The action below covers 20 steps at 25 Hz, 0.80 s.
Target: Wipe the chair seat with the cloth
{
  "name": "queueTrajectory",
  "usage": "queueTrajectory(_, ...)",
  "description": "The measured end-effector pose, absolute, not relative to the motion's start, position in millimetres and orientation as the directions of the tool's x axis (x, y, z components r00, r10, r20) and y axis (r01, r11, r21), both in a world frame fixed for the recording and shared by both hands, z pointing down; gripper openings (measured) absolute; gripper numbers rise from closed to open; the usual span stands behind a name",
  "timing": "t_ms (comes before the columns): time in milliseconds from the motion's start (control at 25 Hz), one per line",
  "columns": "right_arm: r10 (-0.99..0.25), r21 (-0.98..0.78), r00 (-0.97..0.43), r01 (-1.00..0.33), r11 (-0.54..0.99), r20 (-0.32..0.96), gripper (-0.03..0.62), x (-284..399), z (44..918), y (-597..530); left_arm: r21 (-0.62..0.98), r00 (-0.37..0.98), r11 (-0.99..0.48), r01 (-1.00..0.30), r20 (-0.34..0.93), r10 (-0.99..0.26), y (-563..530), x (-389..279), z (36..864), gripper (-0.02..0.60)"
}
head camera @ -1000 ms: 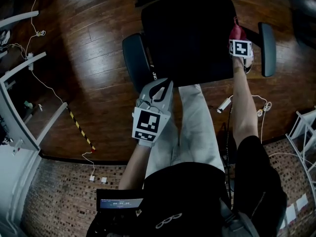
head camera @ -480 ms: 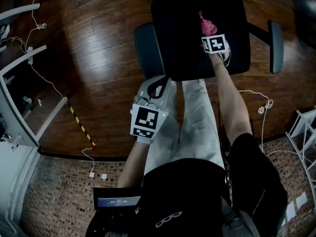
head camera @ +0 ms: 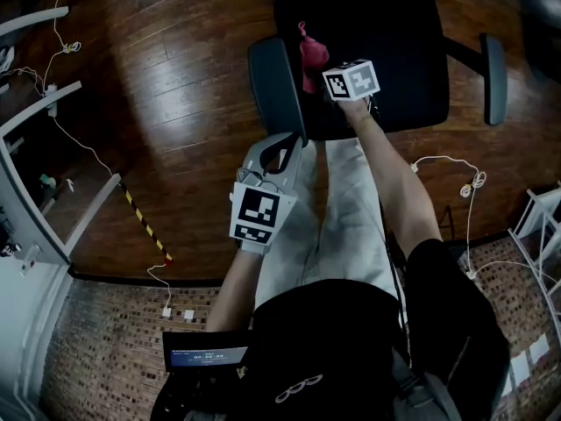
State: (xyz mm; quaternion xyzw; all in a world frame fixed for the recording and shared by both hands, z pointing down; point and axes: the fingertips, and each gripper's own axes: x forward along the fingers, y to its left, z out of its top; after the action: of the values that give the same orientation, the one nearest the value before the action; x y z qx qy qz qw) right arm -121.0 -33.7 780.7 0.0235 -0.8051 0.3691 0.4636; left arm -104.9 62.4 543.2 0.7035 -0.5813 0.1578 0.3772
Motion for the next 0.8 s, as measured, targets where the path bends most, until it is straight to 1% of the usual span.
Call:
queueTrajectory(160,0.419,-0.7,-0.643,-0.266,0.663,0.641,0.075,-146.3,761.5,3.1,0.341,0.279,-0.051,-0.939,0.665,-0.693,61.5,-108.5,543.3,-0.009)
queueTrajectory(280,0.448,-0.746,-0.671,-0.243,0.62,0.591,0.075,-147.5,756.2,14.5,0.337,0.284,-0.061,-0.94,0.669,-0.687,58.9,-109.7,545.2,-0.009)
queueTrajectory(400,0.415,-0.712,-0.645,-0.299,0.635,0.641,0.075,-123.8,771.1,6.7,0.336,0.291,-0.07,-0.939,0.67,-0.683,54.9,-103.9,546.1,-0.009)
queueTrajectory(600,0.333,-0.635,-0.595,-0.418,0.649,0.732,0.075,-62.0,795.7,-33.6,0.341,0.318,-0.101,-0.935,0.675,-0.666,46.7,-79.8,551.1,-0.009)
queueTrajectory(800,0.201,-0.471,-0.489,-0.527,0.708,0.849,0.075,13.9,809.2,-92.0,0.334,0.321,-0.112,-0.936,0.679,-0.661,33.6,-56.9,548.6,-0.009)
